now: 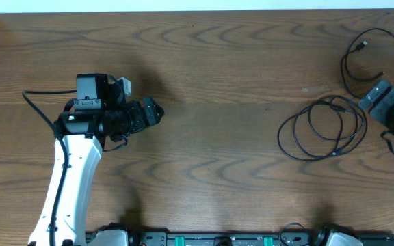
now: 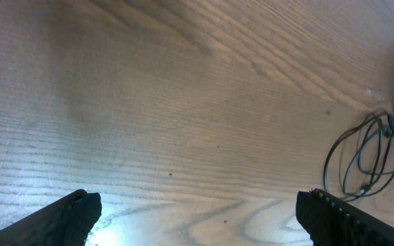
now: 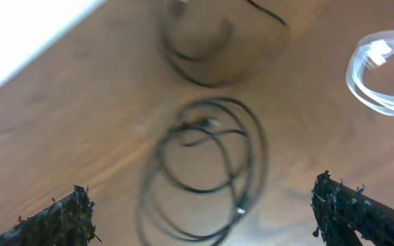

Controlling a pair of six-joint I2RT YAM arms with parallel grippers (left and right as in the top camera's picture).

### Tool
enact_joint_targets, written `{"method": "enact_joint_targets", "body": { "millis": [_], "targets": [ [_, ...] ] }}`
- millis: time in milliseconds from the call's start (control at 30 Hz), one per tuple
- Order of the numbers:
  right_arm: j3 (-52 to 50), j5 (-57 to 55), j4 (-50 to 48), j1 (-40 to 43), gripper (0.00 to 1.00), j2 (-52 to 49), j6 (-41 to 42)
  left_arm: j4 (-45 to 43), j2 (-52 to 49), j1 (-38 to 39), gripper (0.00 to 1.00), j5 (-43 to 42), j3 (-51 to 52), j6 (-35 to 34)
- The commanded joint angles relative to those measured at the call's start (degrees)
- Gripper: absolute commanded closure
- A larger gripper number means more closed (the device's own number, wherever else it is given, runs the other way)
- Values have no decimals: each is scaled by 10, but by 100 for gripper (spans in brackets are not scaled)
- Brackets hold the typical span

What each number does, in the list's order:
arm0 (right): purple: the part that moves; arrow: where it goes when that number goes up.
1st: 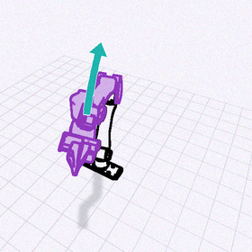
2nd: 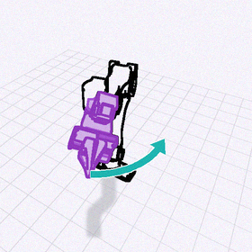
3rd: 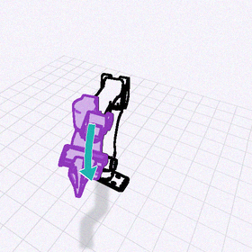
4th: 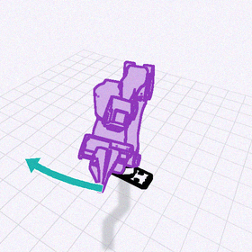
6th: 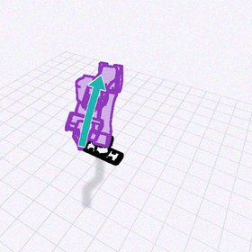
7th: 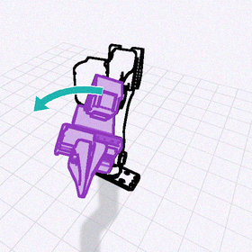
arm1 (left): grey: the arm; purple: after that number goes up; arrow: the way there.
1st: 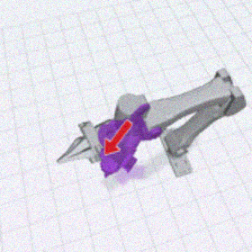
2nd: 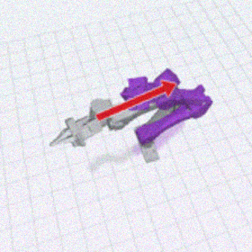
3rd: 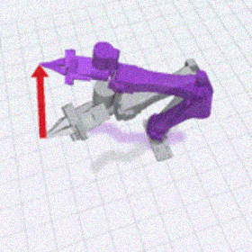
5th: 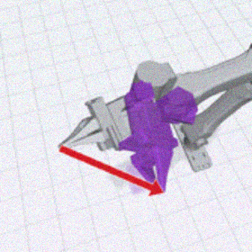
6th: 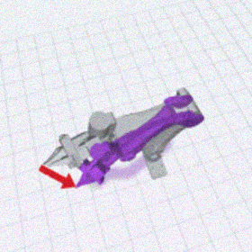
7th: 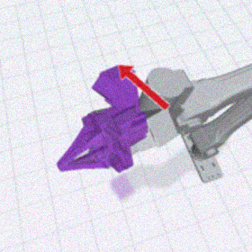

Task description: Untangle cables

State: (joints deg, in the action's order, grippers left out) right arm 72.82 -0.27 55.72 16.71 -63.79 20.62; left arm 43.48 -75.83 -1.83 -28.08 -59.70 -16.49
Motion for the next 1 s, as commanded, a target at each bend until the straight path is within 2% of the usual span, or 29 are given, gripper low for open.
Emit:
{"method": "enact_joint_targets", "body": {
  "millis": [0, 133, 400, 500, 967],
  "targets": [
    [6, 92, 2, -7, 1, 61, -62, 2, 7, -2, 3, 5, -3, 1],
    [6, 101, 26, -7, 1, 122, -65, 2, 7, -2, 3, 5, -3, 1],
    [6, 94, 134, -7, 1, 198, -73, 2, 7, -2, 3, 5, -3, 1],
    [6, 57, 151, -7, 1, 206, -90, 2, 7, -2, 3, 5, -3, 1],
    [6, 54, 202, -6, 1, 206, -92, 2, 7, -2, 3, 5, -3, 1]
  ]
}}
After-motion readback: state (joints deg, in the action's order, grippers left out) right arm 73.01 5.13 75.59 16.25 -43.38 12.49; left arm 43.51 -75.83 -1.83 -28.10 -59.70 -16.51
